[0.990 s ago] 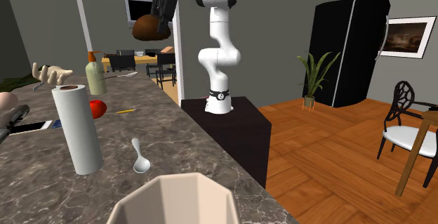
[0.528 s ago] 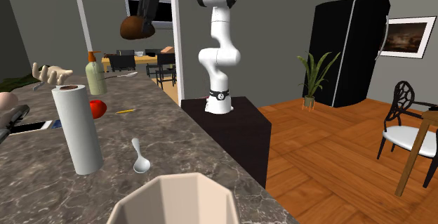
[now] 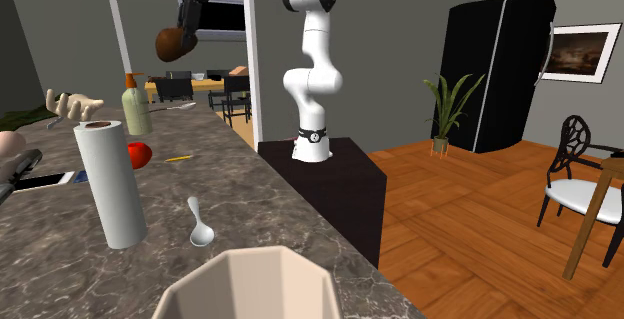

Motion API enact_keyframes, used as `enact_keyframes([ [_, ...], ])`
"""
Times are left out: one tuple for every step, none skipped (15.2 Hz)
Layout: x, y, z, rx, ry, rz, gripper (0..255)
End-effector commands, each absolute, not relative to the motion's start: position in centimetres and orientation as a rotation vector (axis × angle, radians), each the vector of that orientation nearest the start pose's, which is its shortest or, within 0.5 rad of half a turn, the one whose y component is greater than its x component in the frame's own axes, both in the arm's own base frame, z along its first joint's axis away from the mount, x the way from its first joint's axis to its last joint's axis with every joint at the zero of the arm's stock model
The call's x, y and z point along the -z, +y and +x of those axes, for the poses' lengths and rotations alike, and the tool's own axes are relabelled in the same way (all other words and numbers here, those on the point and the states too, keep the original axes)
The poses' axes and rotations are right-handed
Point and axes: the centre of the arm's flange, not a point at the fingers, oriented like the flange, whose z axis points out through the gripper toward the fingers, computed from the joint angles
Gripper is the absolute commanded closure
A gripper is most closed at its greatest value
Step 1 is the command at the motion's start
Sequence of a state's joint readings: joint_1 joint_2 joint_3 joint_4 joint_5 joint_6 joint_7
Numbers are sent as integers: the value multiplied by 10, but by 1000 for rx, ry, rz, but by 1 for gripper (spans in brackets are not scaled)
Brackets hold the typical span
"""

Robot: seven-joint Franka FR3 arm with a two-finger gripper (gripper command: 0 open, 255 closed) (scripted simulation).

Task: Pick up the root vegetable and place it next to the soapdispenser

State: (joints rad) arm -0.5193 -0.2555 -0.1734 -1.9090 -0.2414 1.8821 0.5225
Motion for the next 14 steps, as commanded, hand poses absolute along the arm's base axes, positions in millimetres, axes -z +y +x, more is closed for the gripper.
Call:
enact_keyframes([
  [-625,-357,346,350,1835,-2784,255],
  [-625,-365,335,350,1835,-2784,255],
  [-625,-373,325,350,1835,-2784,255],
  [-625,-381,314,350,1835,-2784,255],
  [-625,-389,304,350,1835,-2784,255],
  [-625,-397,293,350,1835,-2784,255],
  [-625,-405,283,350,1835,-2784,255],
  [-625,-413,272,350,1835,-2784,255],
  [-625,-420,262,350,1835,-2784,255],
  [-625,-428,251,350,1835,-2784,255],
  [-625,-436,240,350,1835,-2784,255],
  [-625,-444,230,350,1835,-2784,255],
  [-625,-452,219,350,1835,-2784,255],
  [-625,-460,209,350,1835,-2784,255],
])
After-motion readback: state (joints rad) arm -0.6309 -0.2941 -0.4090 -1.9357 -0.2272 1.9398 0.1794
